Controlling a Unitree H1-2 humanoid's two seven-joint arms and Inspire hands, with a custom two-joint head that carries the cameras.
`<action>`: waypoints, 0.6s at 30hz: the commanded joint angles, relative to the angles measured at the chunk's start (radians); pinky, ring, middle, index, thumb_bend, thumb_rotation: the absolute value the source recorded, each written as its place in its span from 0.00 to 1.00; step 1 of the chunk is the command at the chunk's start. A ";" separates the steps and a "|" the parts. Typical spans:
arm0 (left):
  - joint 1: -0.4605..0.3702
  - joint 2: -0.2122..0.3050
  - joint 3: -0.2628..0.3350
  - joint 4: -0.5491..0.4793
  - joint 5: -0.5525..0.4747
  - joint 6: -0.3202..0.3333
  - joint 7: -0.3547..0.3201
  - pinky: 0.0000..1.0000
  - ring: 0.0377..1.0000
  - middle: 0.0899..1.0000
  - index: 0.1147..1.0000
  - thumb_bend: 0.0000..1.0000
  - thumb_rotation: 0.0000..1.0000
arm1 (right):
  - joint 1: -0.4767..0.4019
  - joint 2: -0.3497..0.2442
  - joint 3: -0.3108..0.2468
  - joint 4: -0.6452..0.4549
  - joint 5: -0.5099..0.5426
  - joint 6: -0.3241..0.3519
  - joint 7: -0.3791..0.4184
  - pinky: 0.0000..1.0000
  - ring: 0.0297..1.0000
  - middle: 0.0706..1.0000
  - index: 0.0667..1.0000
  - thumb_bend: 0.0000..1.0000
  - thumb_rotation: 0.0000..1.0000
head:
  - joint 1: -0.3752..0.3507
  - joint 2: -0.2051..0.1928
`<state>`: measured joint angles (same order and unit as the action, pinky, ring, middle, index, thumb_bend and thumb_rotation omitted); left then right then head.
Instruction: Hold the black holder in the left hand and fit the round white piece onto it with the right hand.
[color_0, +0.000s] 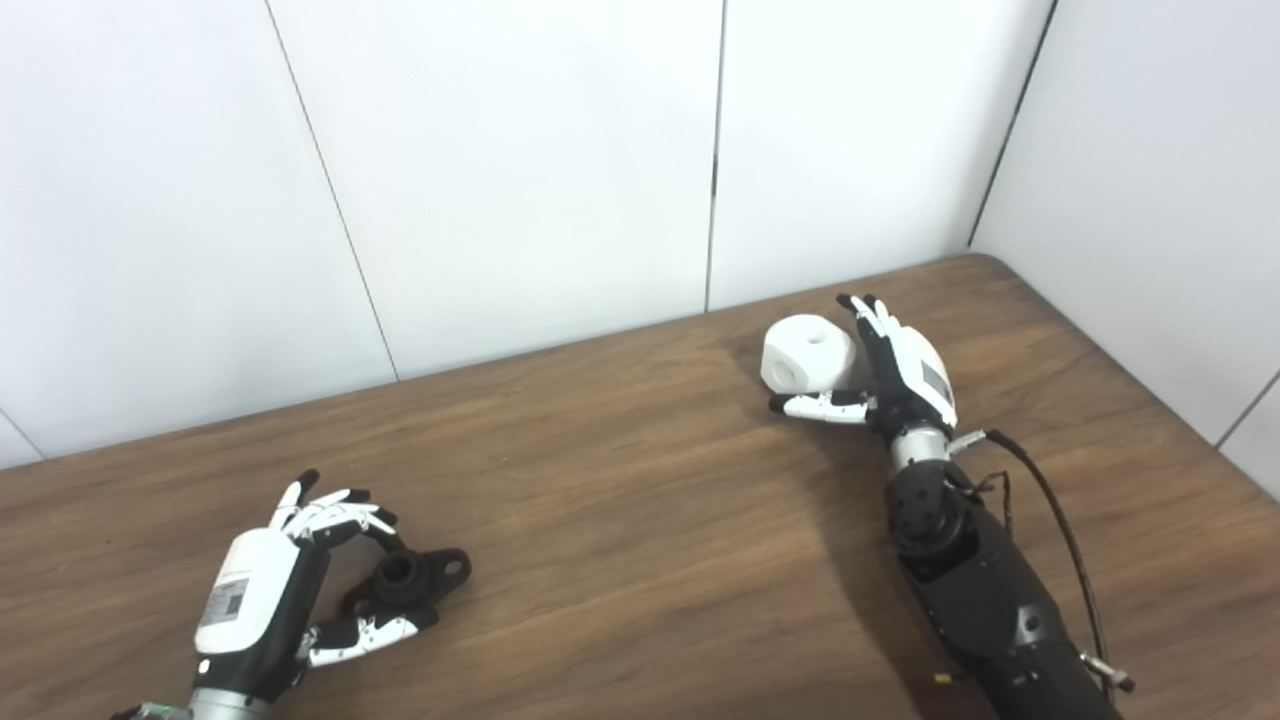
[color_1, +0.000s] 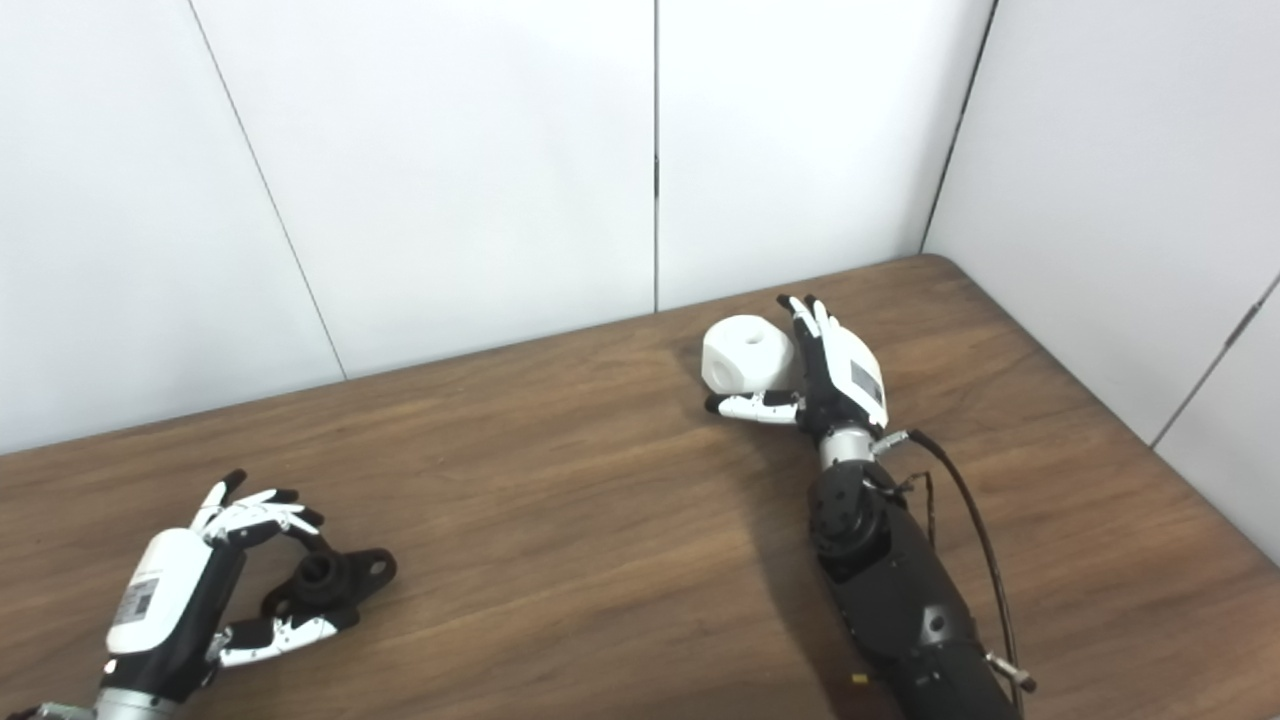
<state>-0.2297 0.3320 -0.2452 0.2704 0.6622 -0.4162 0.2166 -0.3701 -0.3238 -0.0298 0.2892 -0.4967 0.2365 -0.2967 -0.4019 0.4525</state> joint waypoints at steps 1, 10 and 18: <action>0.133 -0.022 -0.022 0.068 -0.014 -0.012 0.013 1.00 0.81 0.66 0.42 0.52 0.04 | -0.055 -0.003 0.000 -0.011 -0.022 -0.049 -0.058 0.97 1.00 1.00 0.88 0.89 0.30 | 0.000 0.001; 0.142 -0.025 -0.016 0.054 -0.009 -0.001 0.005 1.00 0.81 0.66 0.42 0.52 0.04 | -0.090 0.036 -0.006 0.094 -0.065 -0.117 -0.282 0.98 1.00 0.93 0.72 0.84 0.27 | 0.007 0.001; 0.145 -0.024 -0.008 0.053 -0.013 -0.006 0.003 1.00 0.81 0.66 0.42 0.52 0.04 | -0.101 0.035 0.003 0.149 -0.068 -0.192 -0.379 1.00 1.00 0.86 0.49 0.53 0.18 | 0.004 0.002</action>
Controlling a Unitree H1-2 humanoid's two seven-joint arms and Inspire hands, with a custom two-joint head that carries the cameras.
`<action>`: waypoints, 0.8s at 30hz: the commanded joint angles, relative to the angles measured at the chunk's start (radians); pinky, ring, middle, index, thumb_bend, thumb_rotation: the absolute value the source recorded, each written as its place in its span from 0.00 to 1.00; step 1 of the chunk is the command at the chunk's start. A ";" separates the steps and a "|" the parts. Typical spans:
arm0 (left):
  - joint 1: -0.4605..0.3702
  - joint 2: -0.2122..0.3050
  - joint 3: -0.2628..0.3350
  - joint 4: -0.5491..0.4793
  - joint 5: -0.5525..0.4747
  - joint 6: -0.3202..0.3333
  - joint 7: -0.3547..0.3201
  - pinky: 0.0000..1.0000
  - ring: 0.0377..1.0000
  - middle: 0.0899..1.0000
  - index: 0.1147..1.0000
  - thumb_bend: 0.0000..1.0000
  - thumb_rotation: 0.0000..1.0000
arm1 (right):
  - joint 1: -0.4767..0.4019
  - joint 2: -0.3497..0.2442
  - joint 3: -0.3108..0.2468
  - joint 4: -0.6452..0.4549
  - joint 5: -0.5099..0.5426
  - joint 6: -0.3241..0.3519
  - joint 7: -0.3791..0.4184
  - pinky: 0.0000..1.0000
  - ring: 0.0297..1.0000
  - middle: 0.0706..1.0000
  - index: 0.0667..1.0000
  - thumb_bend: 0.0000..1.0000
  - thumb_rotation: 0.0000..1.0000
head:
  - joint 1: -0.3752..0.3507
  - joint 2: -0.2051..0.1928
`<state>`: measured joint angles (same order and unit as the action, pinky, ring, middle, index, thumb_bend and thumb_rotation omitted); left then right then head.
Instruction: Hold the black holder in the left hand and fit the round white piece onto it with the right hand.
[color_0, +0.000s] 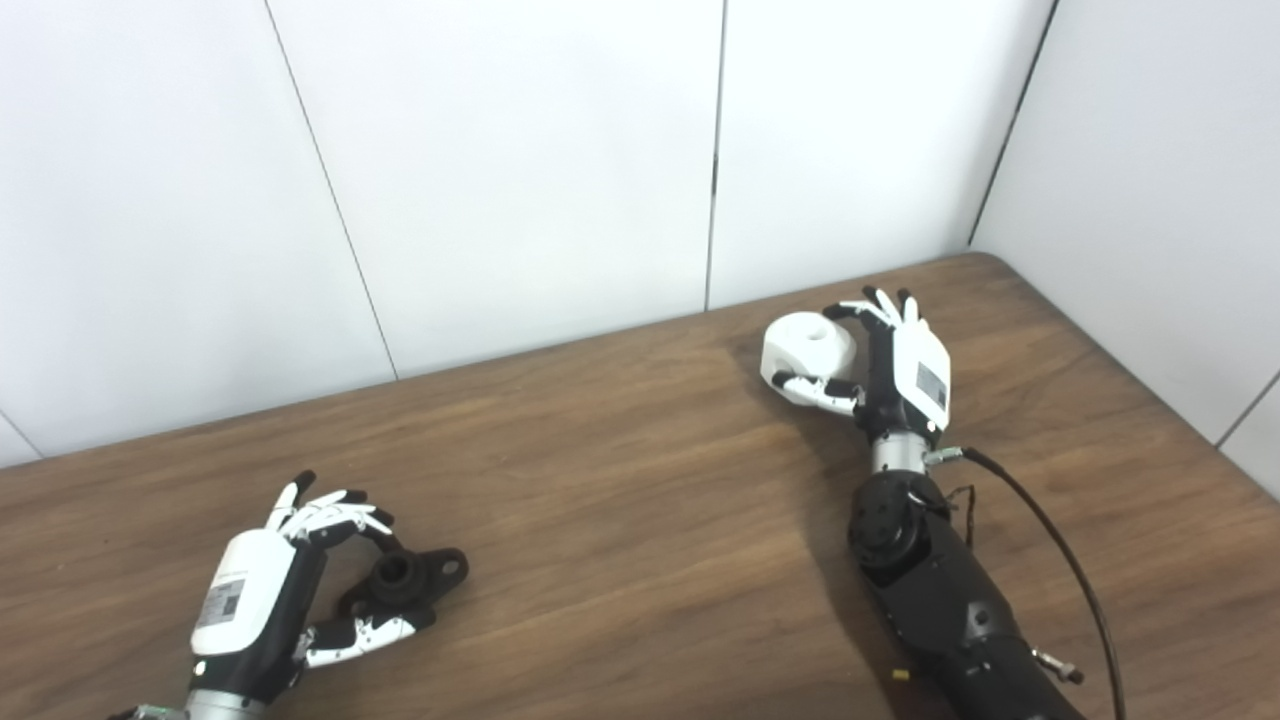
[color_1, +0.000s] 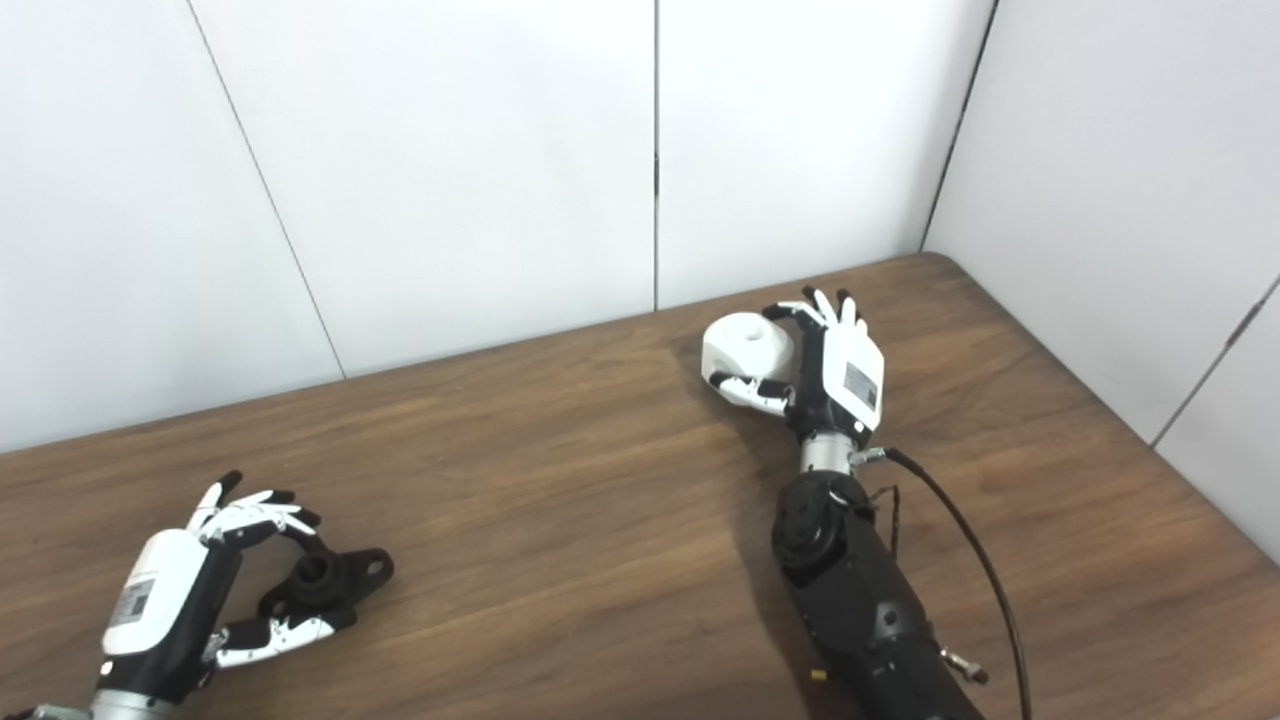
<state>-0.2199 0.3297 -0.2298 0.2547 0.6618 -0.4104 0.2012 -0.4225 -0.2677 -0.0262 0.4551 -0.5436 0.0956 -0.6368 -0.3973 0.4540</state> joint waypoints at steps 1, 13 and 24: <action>0.136 -0.022 -0.022 0.069 -0.014 -0.011 0.018 1.00 0.81 0.66 0.42 0.52 0.04 | -0.049 -0.023 0.001 -0.015 -0.021 -0.056 -0.043 0.99 1.00 0.86 0.48 0.51 0.17 | 0.000 0.000; 0.139 -0.023 -0.016 0.061 -0.020 -0.008 0.011 1.00 0.81 0.66 0.42 0.52 0.04 | -0.044 -0.034 0.005 -0.027 -0.021 -0.107 -0.047 0.89 0.95 0.83 0.46 0.50 0.15 | 0.003 0.010; 0.143 -0.024 -0.009 0.053 -0.018 -0.008 0.011 1.00 0.81 0.66 0.42 0.52 0.04 | -0.044 -0.037 0.001 -0.026 -0.014 -0.110 -0.039 0.90 0.95 0.82 0.46 0.51 0.15 | 0.006 0.013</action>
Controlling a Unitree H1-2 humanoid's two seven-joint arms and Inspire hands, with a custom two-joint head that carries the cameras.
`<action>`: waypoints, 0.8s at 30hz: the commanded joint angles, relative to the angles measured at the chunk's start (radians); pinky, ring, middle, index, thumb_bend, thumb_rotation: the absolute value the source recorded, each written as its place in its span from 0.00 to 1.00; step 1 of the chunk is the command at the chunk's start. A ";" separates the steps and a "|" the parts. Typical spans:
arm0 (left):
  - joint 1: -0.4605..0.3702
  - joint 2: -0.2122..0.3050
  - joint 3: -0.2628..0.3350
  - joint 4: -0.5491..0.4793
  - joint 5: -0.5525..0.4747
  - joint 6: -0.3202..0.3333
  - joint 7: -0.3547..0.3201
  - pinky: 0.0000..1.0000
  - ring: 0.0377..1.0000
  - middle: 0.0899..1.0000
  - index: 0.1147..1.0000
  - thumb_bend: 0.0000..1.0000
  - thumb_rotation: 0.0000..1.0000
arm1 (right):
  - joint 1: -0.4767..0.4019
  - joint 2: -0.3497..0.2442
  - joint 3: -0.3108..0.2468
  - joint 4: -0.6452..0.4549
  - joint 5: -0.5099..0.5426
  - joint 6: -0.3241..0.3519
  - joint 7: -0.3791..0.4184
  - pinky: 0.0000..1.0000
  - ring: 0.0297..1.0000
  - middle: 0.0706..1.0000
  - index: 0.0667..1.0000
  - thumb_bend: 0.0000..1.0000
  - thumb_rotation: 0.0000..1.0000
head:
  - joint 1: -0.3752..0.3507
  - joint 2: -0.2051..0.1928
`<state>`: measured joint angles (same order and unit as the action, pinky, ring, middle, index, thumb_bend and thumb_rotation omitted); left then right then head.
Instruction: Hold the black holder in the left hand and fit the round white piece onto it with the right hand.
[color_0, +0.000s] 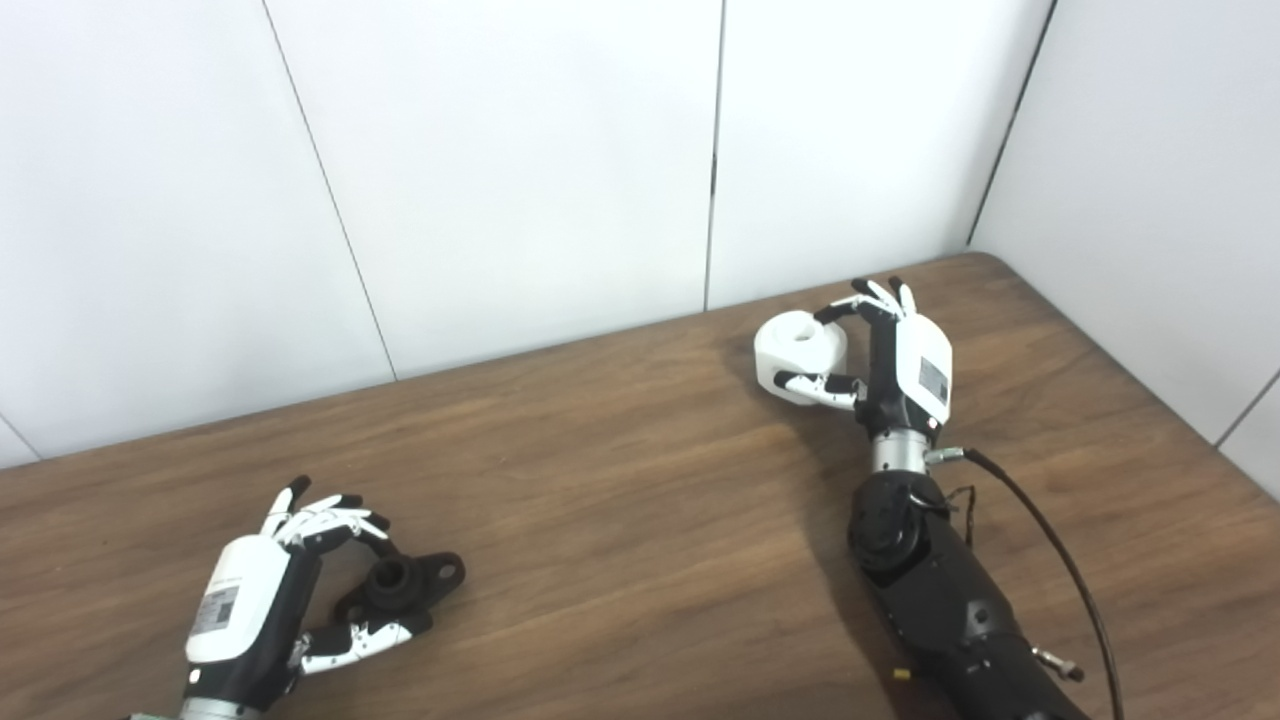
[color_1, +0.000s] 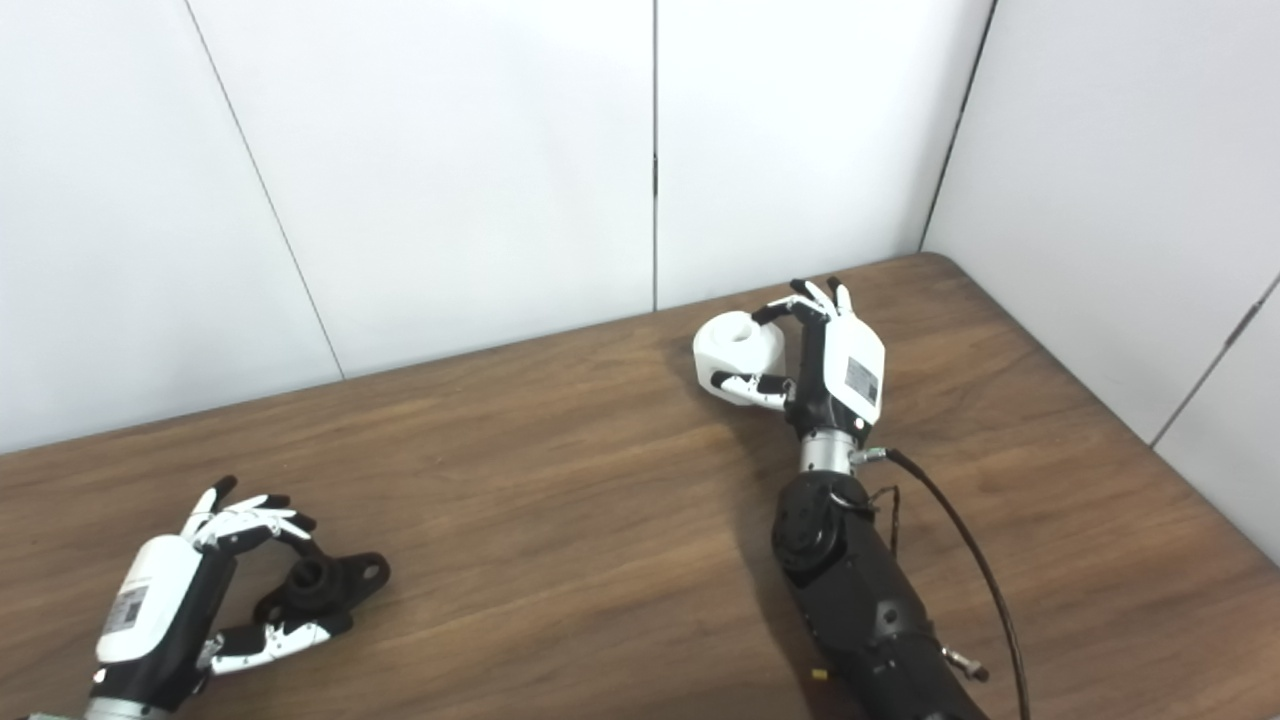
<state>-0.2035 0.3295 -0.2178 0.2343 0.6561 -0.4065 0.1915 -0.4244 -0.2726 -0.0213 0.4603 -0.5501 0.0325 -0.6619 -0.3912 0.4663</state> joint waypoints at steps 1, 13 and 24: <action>0.126 -0.024 -0.021 0.075 -0.013 -0.014 0.022 1.00 0.81 0.66 0.42 0.52 0.04 | -0.042 -0.032 -0.004 -0.030 -0.006 -0.049 -0.014 0.89 0.95 0.82 0.46 0.51 0.15 | 0.000 0.002; 0.122 -0.025 -0.021 0.087 -0.009 -0.022 0.030 1.00 0.81 0.66 0.42 0.52 0.04 | -0.029 -0.026 -0.014 -0.031 0.023 -0.126 -0.020 0.52 0.61 0.61 0.46 0.51 0.15 | 0.003 0.006; 0.124 -0.025 -0.018 0.082 -0.016 -0.015 0.021 1.00 0.81 0.66 0.42 0.52 0.04 | -0.028 -0.016 -0.025 -0.042 -0.001 -0.115 -0.050 0.56 0.59 0.43 0.46 0.53 0.00 | 0.001 0.010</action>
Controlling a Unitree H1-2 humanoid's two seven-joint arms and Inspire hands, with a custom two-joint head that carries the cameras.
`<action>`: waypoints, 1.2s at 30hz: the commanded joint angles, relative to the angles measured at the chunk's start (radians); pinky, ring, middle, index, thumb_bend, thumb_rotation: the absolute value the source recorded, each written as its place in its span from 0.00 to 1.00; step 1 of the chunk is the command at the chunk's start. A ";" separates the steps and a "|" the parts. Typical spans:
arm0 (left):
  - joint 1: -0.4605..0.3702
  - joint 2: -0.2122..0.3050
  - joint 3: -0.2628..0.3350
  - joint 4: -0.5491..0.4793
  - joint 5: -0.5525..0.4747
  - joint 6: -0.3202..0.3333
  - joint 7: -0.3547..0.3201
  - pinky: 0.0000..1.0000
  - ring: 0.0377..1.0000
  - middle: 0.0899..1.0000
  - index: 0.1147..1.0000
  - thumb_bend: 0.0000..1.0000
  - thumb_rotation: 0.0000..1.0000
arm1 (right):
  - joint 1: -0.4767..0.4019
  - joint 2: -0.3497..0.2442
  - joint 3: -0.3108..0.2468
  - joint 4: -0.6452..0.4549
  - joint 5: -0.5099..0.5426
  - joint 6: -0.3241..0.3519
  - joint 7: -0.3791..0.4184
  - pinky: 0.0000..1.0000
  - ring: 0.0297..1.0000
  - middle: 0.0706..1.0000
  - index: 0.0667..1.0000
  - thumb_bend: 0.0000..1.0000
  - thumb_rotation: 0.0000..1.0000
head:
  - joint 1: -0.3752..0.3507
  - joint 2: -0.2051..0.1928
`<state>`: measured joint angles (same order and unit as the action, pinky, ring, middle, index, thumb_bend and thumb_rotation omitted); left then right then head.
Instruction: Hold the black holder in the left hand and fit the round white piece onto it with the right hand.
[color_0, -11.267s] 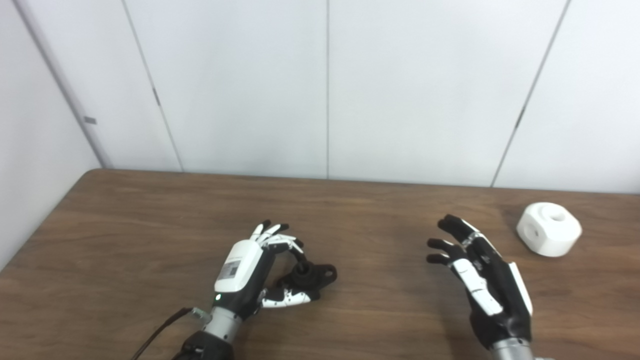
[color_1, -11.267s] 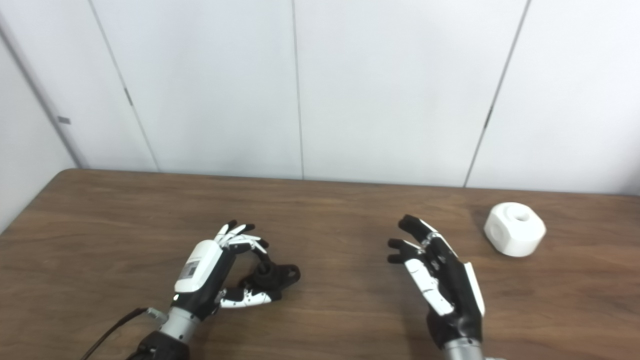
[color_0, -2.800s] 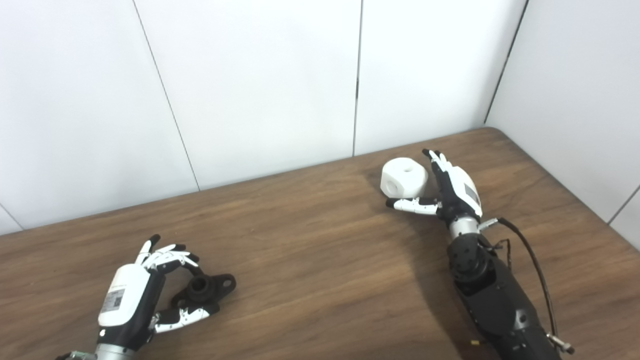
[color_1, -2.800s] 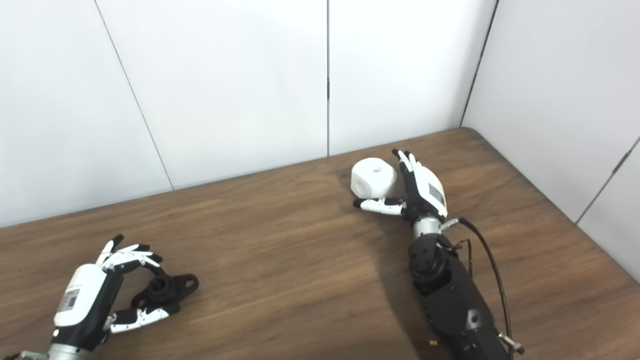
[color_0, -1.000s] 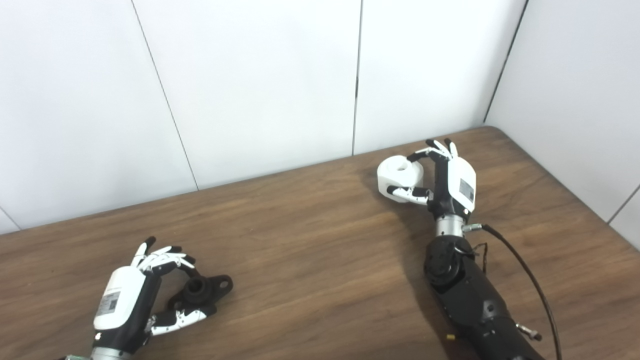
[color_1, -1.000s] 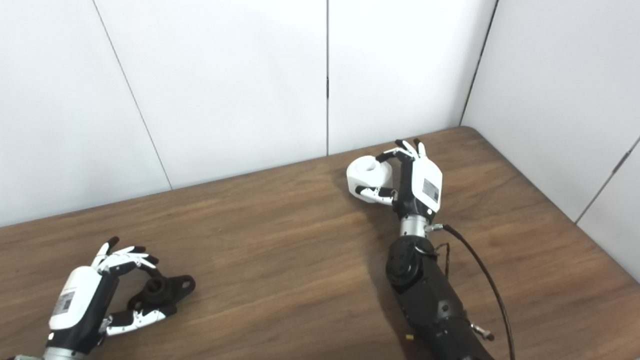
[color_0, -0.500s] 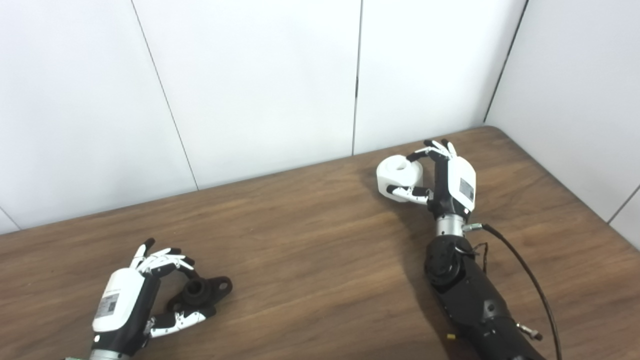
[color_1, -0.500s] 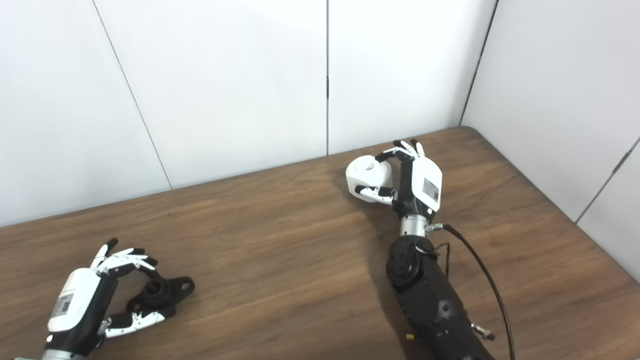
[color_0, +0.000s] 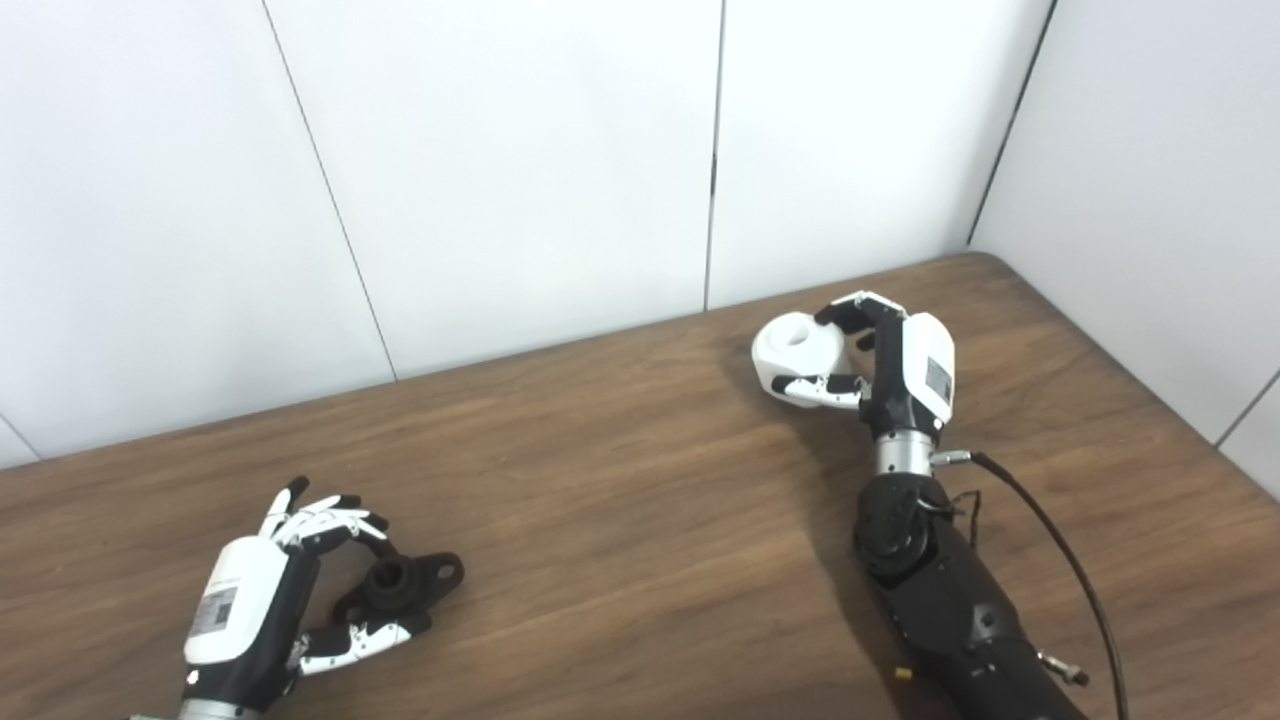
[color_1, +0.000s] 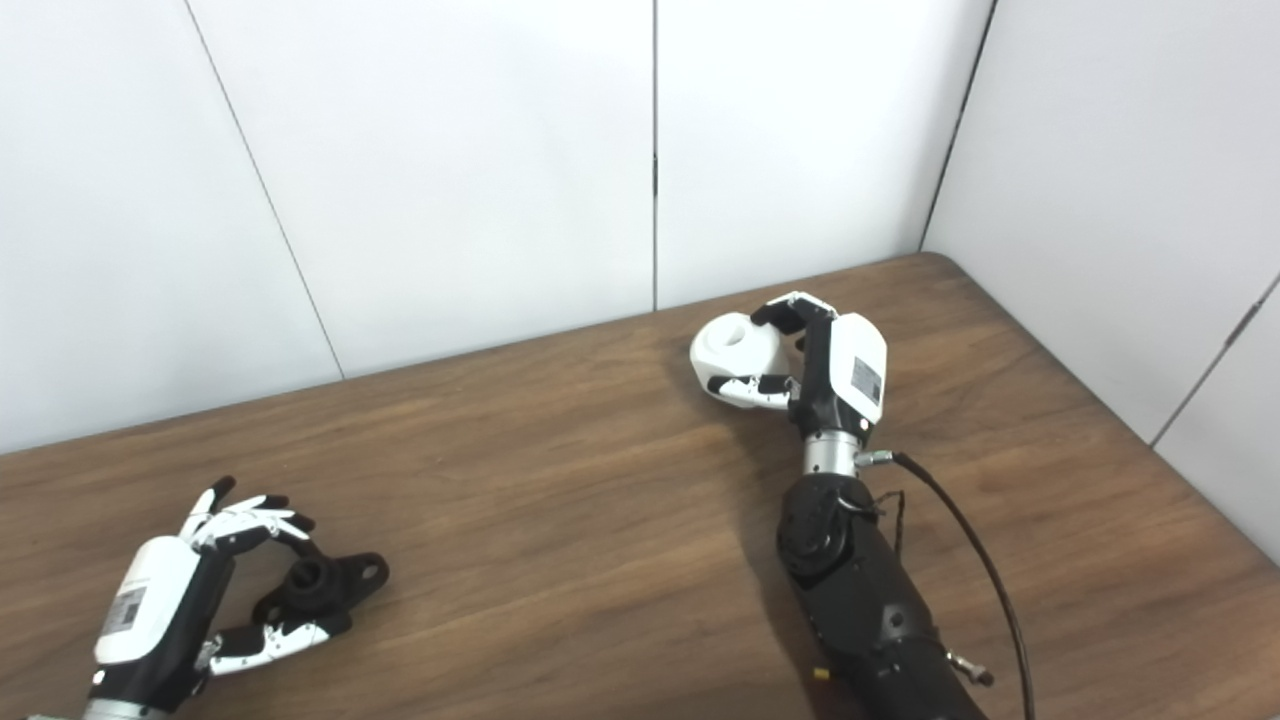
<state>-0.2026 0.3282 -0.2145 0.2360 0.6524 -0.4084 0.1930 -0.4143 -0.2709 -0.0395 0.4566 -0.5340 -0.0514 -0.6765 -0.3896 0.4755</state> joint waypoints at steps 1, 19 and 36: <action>0.124 -0.023 -0.022 0.080 -0.011 -0.013 0.020 1.00 0.81 0.66 0.42 0.52 0.04 | -0.038 -0.018 -0.006 -0.038 -0.023 -0.028 -0.040 0.57 0.59 0.44 0.46 0.53 0.00 | -0.002 0.002; 0.120 -0.023 -0.022 0.092 -0.007 -0.023 0.032 1.00 0.81 0.66 0.42 0.52 0.04 | -0.038 -0.027 0.002 -0.042 -0.051 -0.018 -0.044 0.95 0.60 0.43 0.46 0.53 0.00 | 0.001 0.004; 0.118 -0.018 -0.016 0.080 -0.013 -0.024 0.028 1.00 0.81 0.66 0.42 0.52 0.04 | 0.051 -0.045 -0.015 -0.090 -0.019 0.032 0.053 0.77 0.57 0.44 0.46 0.53 0.00 | 0.004 0.019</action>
<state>-0.2029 0.3280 -0.2110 0.2380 0.6508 -0.4118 0.1955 -0.3588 -0.3019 -0.0484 0.3993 -0.5552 -0.0341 -0.6438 -0.3850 0.4939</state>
